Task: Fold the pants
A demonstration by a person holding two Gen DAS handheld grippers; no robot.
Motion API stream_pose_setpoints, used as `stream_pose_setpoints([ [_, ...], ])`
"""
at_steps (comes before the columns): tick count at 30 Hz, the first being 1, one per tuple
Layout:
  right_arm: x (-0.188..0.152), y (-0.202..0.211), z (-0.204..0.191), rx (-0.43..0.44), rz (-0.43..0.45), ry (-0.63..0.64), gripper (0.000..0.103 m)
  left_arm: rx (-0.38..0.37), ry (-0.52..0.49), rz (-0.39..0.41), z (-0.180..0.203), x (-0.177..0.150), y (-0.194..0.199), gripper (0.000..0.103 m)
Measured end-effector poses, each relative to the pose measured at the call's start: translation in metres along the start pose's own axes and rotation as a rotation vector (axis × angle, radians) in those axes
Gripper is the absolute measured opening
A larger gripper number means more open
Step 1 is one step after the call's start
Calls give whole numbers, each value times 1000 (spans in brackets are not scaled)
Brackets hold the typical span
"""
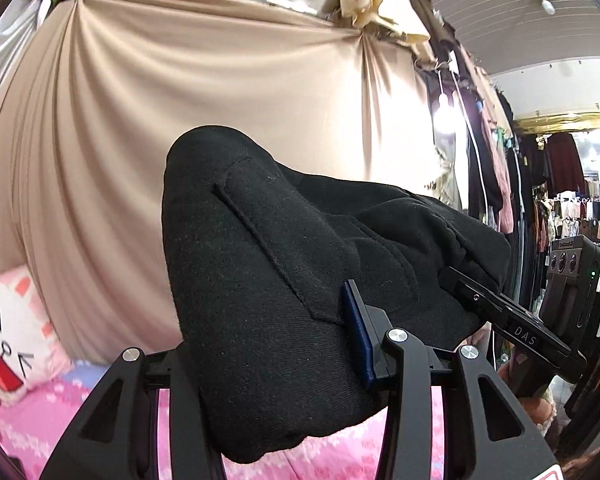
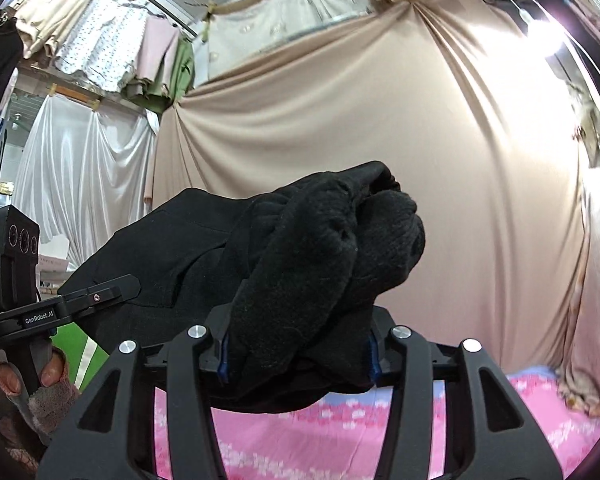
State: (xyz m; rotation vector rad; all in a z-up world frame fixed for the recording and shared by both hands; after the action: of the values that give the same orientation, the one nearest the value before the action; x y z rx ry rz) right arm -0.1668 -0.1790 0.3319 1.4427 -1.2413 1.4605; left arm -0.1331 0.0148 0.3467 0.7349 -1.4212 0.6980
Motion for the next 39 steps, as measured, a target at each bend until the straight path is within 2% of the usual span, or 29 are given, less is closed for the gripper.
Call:
stream_pose_setpoints([
  [4, 16, -18, -2, 16, 15, 20, 48, 0, -10, 32, -10, 17, -4, 41],
  [8, 17, -57, 11, 28, -22, 5, 51, 14, -1, 10, -30, 21, -30, 42],
  [10, 2, -91, 29, 9, -73, -21, 60, 33, 17, -31, -48, 13, -59, 46],
  [11, -16, -116, 42, -5, -130, -34, 65, 43, 27, -54, -58, 5, -73, 50],
  [13, -64, -160, 70, -35, -241, -67, 97, 72, 68, -136, -90, -30, -119, 65],
  [14, -88, -176, 83, -59, -287, -81, 97, 99, 94, -173, -106, -51, -141, 82],
  [15, -132, -193, 106, -124, -364, -99, 97, 144, 114, -226, -126, -82, -165, 88],
  [16, -185, -205, 129, -202, -463, -115, 97, 205, 131, -305, -147, -122, -188, 88],
  [17, -223, -205, 142, -233, -532, -141, 97, 265, 158, -408, -167, -169, -207, 83],
  [18, -258, -200, 153, -237, -583, -190, 97, 294, 205, -516, -182, -222, -219, 79],
  [20, -312, -188, 166, -223, -666, -294, 97, 281, 286, -613, -194, -285, -223, 77],
  [22, -342, -184, 174, -237, -725, -327, 97, 302, 331, -672, -200, -330, -225, 77],
  [25, -350, -195, 186, -251, -747, -330, 97, 297, 398, -699, -208, -351, -234, 77],
  [29, -360, -220, 197, -238, -770, -363, 97, 333, 444, -734, -224, -368, -250, 77],
  [34, -403, -248, 211, -200, -843, -499, 97, 378, 471, -810, -237, -394, -269, 78],
  [39, -431, -260, 209, -165, -888, -582, 97, 381, 476, -814, -243, -400, -274, 78],
])
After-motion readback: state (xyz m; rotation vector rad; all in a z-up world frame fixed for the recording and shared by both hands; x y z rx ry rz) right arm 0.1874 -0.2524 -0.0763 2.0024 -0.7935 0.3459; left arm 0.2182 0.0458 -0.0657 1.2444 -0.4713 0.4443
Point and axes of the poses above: each gripper's, at about its wrist camera, not at the fingertips, and y roughly against the way its jaws point, z to its right, x to its top, the point moved 9 cm from there along -y, roughly the way its jaws point, and after that the axes turned 3 degrees about -z, right-handed, at the moved point
